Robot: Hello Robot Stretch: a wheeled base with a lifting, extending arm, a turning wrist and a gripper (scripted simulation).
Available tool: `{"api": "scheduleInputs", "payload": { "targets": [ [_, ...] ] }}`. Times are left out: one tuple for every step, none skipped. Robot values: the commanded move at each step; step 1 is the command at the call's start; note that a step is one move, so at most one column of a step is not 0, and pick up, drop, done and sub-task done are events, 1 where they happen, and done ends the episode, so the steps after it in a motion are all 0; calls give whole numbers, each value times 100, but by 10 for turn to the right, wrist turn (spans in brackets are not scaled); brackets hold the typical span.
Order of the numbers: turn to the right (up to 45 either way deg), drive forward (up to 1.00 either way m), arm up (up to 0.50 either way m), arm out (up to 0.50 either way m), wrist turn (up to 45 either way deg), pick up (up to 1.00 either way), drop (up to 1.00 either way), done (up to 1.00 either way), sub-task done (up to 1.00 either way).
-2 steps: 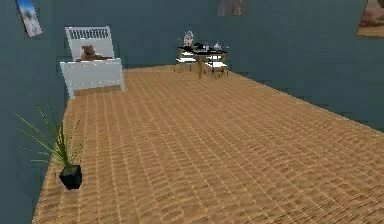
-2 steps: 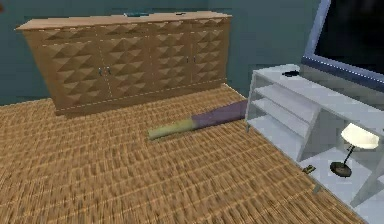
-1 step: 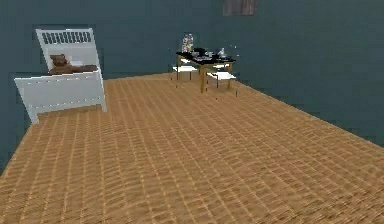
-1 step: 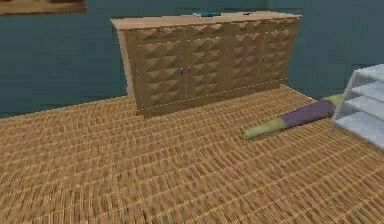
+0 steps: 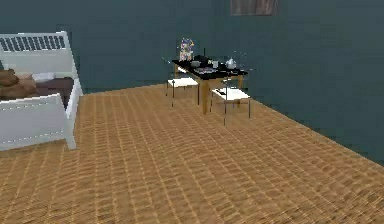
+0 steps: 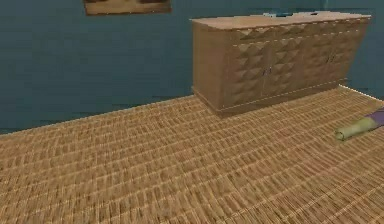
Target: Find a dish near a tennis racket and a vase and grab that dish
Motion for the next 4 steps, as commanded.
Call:
{"api": "scheduleInputs", "payload": {
  "targets": [
    [0, 100, 0, 0, 0, 0, 0, 0, 0],
    [0, 100, 0, 0, 0, 0, 0, 0, 0],
    [0, 65, 0, 0, 0, 0, 0, 0, 0],
    [450, 0, 0, 0, 0, 0, 0, 0, 0]
  ]
}}
